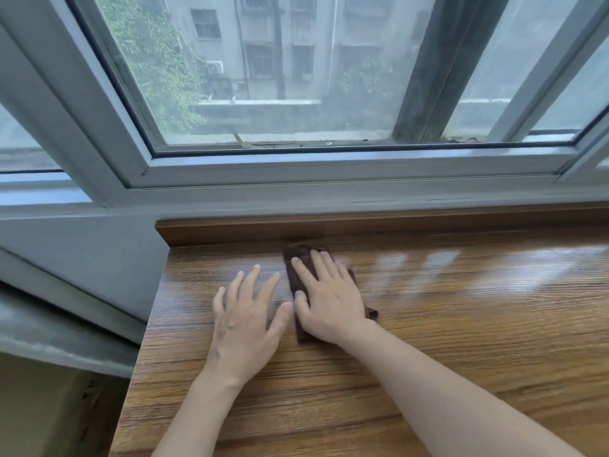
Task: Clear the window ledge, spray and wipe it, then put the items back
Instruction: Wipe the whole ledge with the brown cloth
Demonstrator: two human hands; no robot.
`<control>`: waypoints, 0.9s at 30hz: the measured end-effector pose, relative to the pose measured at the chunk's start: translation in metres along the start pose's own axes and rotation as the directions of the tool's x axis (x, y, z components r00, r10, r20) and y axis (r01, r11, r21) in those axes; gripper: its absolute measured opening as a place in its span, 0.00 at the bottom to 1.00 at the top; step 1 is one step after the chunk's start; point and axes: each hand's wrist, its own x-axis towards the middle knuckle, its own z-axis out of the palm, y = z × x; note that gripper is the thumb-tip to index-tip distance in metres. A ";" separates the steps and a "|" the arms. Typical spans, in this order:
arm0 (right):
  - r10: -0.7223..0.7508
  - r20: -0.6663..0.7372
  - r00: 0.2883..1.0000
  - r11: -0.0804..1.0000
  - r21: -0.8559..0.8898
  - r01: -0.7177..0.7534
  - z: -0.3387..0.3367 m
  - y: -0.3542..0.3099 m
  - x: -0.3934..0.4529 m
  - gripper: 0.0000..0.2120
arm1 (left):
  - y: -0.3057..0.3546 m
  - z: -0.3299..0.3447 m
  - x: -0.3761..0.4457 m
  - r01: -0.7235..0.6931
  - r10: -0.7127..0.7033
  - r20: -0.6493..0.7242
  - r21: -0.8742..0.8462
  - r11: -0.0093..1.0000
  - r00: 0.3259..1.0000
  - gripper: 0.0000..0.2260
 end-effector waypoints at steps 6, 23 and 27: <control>0.459 -0.037 0.888 0.886 -0.058 -0.461 -0.004 0.019 0.010 0.36 | -0.031 -0.009 -0.007 0.064 -0.064 -0.005 -0.025 0.998 0.998 0.31; 0.300 -0.070 0.951 0.951 -0.053 -0.303 0.016 -0.070 0.027 0.37 | -0.098 -0.021 -0.040 0.243 -0.242 -0.077 0.001 0.970 0.967 0.27; 0.355 -0.041 0.934 0.934 -0.015 -0.356 0.019 -0.104 0.029 0.36 | -0.114 -0.021 -0.050 0.319 -0.321 -0.103 -0.034 0.947 0.941 0.23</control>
